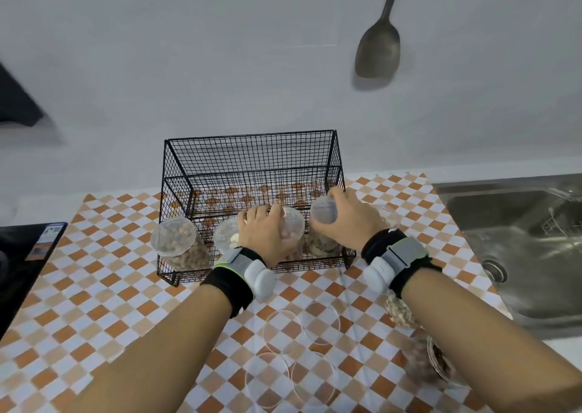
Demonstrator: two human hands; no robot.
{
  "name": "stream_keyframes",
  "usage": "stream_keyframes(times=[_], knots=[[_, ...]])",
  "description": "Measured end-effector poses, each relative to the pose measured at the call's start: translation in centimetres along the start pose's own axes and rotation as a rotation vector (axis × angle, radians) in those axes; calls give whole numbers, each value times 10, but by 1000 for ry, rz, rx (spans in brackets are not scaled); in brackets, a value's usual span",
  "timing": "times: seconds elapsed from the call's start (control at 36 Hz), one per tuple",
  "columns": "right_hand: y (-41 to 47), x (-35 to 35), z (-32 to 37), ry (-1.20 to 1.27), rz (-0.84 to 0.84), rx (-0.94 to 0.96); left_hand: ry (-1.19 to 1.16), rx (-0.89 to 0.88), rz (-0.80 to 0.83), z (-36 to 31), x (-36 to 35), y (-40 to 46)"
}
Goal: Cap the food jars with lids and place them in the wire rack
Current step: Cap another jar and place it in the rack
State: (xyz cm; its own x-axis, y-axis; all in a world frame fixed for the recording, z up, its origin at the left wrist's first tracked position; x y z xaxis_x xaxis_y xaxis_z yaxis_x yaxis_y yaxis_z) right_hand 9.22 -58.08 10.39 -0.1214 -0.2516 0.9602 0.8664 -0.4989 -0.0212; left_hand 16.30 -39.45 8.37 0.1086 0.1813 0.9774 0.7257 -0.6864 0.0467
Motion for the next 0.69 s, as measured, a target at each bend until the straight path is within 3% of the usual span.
stream_keyframes(times=[0.69], knots=[[-6, -18, -8, -114, 44, -2, -11, -28, -139, -6, -7, -24]])
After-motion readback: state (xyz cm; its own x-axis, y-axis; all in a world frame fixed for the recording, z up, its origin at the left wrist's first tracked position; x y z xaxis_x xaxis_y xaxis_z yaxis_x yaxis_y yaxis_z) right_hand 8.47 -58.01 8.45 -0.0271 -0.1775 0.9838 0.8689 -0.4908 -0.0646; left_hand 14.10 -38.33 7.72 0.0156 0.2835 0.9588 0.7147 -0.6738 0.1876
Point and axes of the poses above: each hand's wrist, its own y-axis towards the middle knuckle, its own x-axis out of the back of the hand, z = x × y, the point moved 1 cm from there along y, towards the middle knuckle, and after that the axes turned 12 degrees about -x, right-handed, at the moved point
